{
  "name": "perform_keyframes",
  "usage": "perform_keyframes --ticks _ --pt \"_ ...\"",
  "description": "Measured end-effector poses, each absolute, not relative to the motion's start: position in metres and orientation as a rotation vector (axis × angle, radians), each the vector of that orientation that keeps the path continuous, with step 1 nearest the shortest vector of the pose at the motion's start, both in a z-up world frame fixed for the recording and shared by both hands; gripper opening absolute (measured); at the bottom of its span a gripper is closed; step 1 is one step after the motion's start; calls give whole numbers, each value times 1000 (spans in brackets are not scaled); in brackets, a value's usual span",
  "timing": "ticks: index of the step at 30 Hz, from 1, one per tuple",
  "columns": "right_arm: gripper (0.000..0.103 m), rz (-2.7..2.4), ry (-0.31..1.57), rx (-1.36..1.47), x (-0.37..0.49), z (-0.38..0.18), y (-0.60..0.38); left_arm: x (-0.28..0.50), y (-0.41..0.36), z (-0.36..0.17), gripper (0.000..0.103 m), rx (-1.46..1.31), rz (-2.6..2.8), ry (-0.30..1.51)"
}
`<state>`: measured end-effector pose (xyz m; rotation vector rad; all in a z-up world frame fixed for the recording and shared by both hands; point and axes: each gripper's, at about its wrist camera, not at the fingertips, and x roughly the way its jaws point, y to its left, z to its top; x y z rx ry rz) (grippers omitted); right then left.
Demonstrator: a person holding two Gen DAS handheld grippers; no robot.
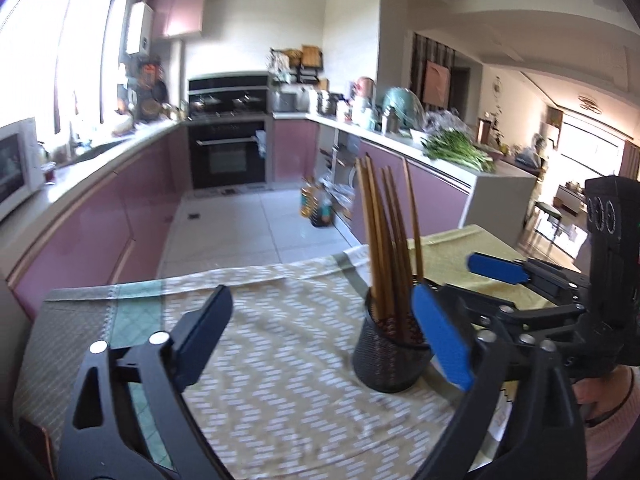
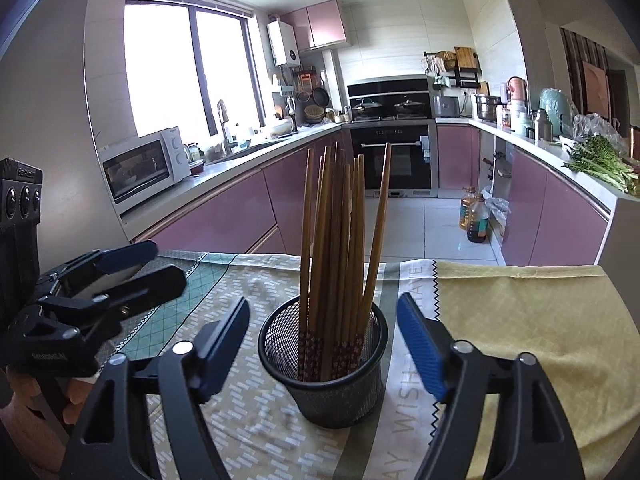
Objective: Organize utensils
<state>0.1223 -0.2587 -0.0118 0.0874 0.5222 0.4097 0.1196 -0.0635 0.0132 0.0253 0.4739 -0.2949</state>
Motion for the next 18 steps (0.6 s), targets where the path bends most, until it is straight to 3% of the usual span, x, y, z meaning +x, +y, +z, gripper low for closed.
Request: perform_keyframes --ticks 8,18 --pt "96 355 436 56 87 -14 -256 78 -36 16 97 25 -172 384" --pt "96 305 330 48 52 -7 -254 41 -25 28 97 14 -101 297"
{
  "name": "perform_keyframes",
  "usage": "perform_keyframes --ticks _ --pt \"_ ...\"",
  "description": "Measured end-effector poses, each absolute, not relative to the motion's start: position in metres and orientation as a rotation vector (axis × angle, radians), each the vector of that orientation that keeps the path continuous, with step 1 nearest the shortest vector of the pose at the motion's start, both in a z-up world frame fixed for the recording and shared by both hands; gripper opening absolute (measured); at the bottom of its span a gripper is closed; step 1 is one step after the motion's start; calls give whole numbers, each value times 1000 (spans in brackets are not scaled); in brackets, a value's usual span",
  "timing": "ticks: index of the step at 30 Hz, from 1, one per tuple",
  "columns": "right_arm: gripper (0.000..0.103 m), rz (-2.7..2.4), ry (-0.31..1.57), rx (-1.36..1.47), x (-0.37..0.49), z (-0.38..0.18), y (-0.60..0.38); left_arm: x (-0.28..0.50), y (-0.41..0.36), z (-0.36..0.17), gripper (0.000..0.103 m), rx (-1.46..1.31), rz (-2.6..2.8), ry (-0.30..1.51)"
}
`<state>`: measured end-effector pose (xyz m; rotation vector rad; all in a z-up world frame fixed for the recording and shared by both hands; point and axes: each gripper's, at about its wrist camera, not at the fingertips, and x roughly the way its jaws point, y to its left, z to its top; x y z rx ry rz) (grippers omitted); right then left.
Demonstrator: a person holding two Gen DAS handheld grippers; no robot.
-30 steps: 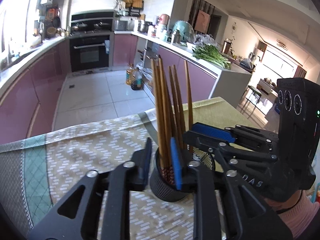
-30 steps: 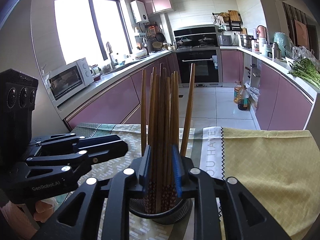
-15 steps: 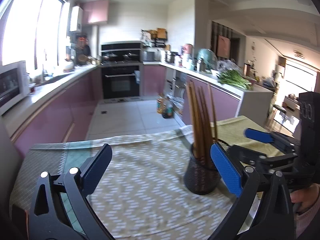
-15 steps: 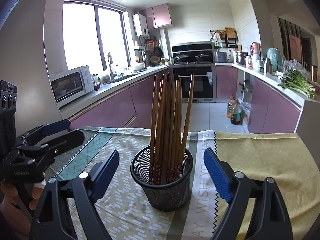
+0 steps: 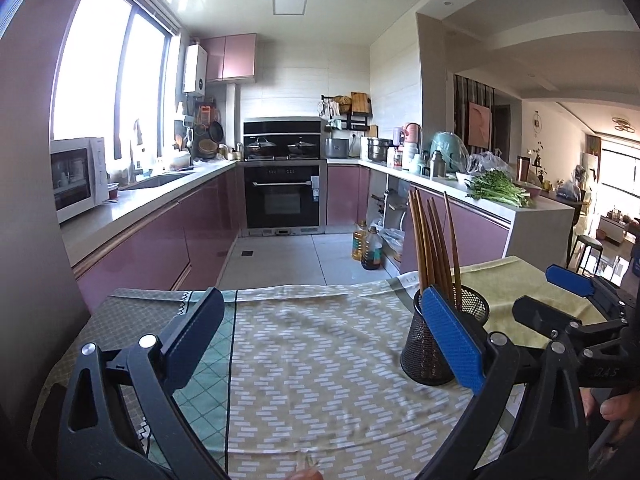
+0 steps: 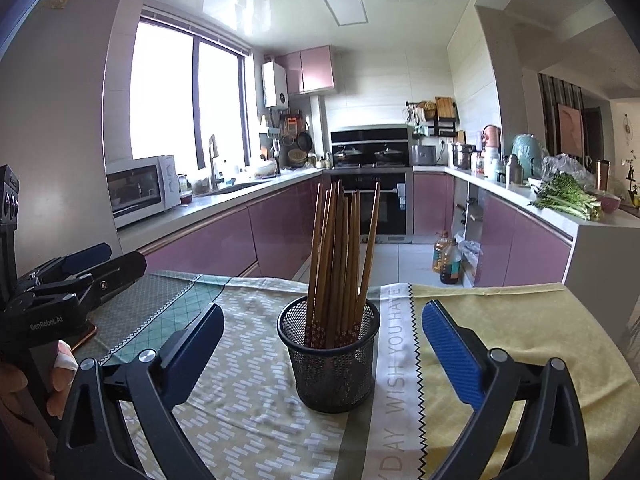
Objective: Organize utensils
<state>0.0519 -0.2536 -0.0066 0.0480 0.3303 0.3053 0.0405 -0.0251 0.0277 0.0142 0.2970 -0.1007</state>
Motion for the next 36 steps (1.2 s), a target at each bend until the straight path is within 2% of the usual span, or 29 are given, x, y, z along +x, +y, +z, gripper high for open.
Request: perform_keyframes --ticks 11,36 --pt "96 272 258 21 23 -2 -249 12 -20 28 97 3 -31 253" --pt "96 271 234 26 7 1 -243 -18 -20 32 97 2 16 177"
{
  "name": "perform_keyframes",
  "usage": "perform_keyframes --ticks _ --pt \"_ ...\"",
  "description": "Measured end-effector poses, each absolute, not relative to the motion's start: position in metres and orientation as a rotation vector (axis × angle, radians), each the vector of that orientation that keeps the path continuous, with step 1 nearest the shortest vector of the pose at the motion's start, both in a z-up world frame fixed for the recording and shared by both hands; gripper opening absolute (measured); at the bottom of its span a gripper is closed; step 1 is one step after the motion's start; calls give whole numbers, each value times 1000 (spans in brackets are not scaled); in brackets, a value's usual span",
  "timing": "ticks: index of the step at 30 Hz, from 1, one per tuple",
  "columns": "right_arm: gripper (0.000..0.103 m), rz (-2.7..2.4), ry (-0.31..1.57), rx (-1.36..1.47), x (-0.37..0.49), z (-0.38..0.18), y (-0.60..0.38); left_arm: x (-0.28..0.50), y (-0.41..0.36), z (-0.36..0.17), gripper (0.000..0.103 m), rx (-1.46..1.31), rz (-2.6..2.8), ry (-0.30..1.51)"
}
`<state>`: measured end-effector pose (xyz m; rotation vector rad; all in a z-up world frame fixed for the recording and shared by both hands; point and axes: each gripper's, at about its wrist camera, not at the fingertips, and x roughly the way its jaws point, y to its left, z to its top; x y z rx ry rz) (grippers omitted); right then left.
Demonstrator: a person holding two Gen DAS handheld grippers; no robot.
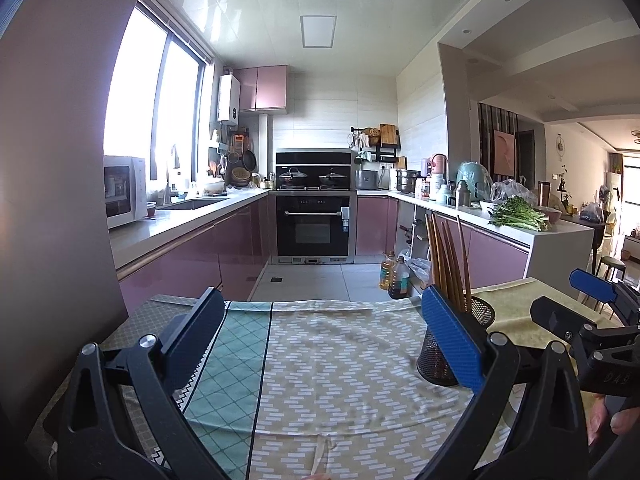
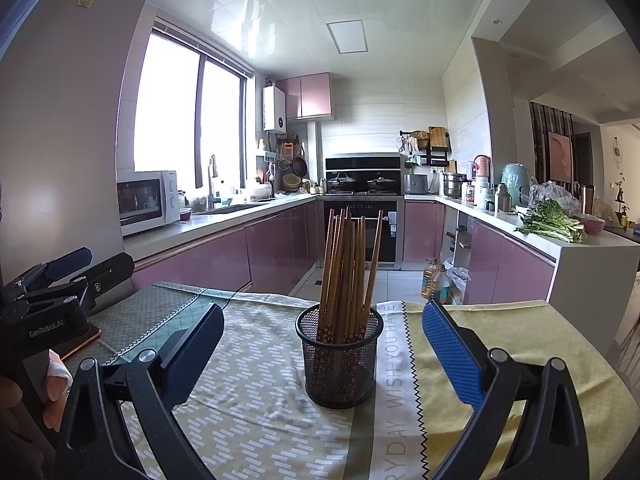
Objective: Organize utensils
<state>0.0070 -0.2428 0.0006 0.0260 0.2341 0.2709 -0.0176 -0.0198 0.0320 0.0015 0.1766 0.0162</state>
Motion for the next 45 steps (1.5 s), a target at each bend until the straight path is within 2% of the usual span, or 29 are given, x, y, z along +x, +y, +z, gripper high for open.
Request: perform_keyframes --ticks 45 --pt "96 253 208 45 5 0 -245 -19 -22 33 97 3 12 173"
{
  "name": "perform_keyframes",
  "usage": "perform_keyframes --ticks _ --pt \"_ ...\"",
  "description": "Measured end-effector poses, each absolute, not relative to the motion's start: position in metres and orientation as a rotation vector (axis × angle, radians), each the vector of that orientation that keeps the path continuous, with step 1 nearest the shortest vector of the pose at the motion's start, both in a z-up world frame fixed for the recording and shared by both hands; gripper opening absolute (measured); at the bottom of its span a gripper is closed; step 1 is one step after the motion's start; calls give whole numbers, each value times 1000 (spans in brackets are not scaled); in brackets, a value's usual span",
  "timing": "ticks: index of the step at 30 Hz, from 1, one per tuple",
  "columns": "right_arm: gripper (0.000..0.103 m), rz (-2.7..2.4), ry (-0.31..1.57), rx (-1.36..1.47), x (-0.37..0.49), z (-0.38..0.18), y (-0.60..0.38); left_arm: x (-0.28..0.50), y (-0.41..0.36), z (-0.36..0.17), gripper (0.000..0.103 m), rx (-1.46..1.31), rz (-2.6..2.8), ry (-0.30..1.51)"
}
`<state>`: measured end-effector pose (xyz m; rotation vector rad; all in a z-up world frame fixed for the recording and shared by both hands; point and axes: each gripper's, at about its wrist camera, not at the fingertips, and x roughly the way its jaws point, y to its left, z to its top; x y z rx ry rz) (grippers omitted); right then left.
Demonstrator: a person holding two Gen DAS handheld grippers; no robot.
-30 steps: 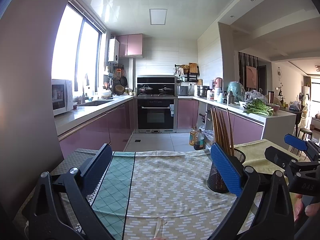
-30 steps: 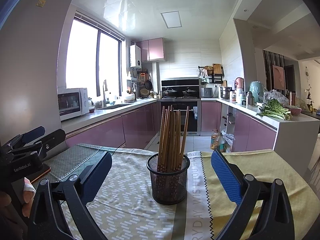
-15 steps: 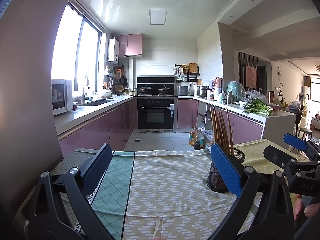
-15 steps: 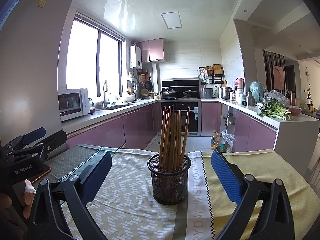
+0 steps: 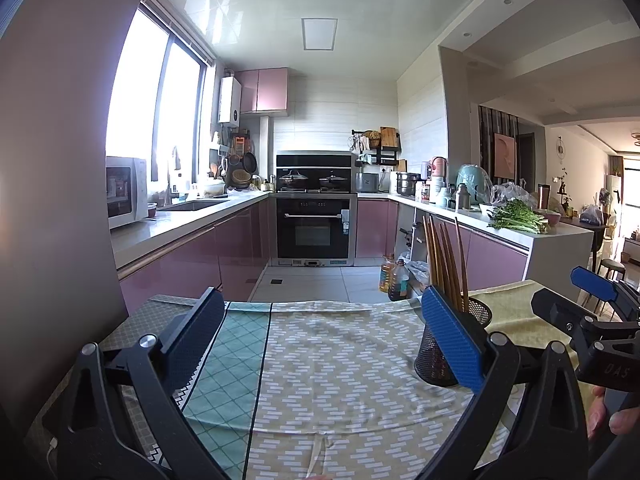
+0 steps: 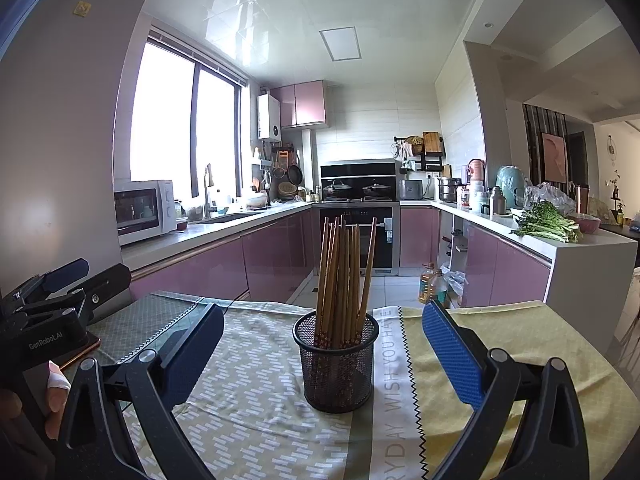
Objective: Organize utensils
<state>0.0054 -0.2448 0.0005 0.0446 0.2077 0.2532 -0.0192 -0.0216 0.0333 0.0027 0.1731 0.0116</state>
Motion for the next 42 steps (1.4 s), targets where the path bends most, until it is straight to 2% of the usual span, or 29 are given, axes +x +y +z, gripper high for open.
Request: perform_keyframes --ticks 42 --pt "96 256 205 50 5 3 -248 -19 -24 34 97 2 12 171"
